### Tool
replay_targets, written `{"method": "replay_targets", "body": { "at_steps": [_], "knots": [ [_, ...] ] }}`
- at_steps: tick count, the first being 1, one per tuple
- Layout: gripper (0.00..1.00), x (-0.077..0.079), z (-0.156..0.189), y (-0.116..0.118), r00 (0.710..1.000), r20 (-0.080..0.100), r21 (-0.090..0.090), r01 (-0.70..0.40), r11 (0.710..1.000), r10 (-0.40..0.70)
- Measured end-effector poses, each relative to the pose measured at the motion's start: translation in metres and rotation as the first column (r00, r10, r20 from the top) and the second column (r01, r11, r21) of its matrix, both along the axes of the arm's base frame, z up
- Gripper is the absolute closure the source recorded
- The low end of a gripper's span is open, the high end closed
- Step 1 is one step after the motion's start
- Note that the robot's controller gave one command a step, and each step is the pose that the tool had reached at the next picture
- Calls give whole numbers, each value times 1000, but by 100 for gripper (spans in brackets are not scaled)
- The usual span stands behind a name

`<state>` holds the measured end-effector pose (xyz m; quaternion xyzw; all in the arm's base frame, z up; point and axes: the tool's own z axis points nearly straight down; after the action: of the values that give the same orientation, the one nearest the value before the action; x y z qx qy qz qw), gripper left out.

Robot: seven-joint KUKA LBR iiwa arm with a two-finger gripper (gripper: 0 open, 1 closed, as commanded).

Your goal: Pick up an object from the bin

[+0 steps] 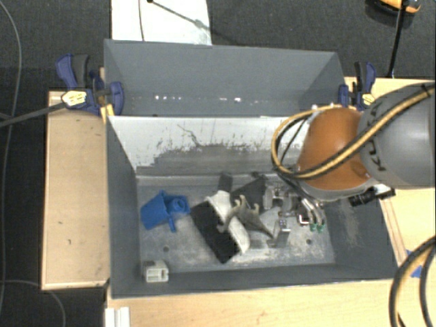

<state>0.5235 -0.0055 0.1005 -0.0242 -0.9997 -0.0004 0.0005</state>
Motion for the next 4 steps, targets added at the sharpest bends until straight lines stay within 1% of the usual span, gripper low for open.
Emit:
{"method": "replay_targets", "body": {
  "at_steps": [1, 2, 3, 4],
  "knots": [
    [0, 14, -13, -1, 999, 3, 0, 47, 999, -47],
    [0, 20, -18, 6, 985, 5, -1, -172, 985, 172],
    [0, 38, -21, 21, 999, 4, 0, -42, 999, 42],
    [0, 50, 7, 5, 997, 3, 2, 71, 997, -71]
  ]
}}
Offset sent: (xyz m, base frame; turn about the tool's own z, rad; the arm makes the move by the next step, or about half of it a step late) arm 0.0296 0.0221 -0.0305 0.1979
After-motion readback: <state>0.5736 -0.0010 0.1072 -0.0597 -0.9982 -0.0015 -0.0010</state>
